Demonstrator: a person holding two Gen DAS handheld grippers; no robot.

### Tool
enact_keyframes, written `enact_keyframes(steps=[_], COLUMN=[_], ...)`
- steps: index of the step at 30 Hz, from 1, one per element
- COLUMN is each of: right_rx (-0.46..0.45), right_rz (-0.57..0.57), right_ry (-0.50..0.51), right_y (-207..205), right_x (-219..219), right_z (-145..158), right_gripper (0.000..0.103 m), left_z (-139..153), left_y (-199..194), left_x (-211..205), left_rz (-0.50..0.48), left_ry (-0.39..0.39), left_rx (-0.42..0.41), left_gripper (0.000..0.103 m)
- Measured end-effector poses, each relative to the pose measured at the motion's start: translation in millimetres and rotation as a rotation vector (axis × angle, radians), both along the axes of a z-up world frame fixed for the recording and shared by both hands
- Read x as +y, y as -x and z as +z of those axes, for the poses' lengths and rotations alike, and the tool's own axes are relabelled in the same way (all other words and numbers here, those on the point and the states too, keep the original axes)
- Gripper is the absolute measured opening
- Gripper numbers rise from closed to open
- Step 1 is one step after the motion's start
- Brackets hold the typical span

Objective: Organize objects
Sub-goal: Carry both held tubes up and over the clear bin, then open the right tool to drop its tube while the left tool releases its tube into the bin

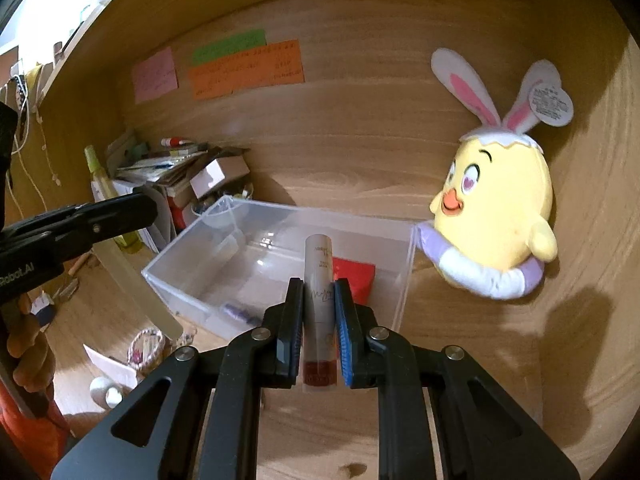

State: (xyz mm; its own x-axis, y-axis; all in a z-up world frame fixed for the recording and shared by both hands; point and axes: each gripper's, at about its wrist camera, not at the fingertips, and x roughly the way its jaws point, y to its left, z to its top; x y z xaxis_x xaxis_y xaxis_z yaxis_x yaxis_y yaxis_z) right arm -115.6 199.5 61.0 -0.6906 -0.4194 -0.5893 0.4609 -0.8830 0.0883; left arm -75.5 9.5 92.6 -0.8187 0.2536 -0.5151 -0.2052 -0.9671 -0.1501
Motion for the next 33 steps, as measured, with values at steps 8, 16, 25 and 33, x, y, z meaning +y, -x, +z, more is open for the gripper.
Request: enact_keyframes(steps=[8,16,25,33], right_rx=[-0.004,-0.056,-0.106,-0.116], right_rz=[0.015,0.017,0.012,0.003], right_ry=[-0.018,-0.042,-0.090,-0.124], right_y=[21.7,39.4,56.1,62.9], right_x=[-11.3,-18.5,-25.7,-31.3], right_z=[2.6,-18.8,-46.9,-56.5], right_gripper=[0.014,0.014,0.014,0.014], left_z=[3.6,-12.8,-44.9,-67.9], left_y=[21.6,46.5,71.8,85.1], left_x=[-13.7,-31.9,-44.6,-39.1], left_rz=[0.038,0.104,0.156,0.135], left_ry=[-0.030,-0.052,-0.053,-0.037], left_rx=[-0.011,-0.040,-0.104,-0.184], left_gripper=[0.014,0.014,0.014,0.014])
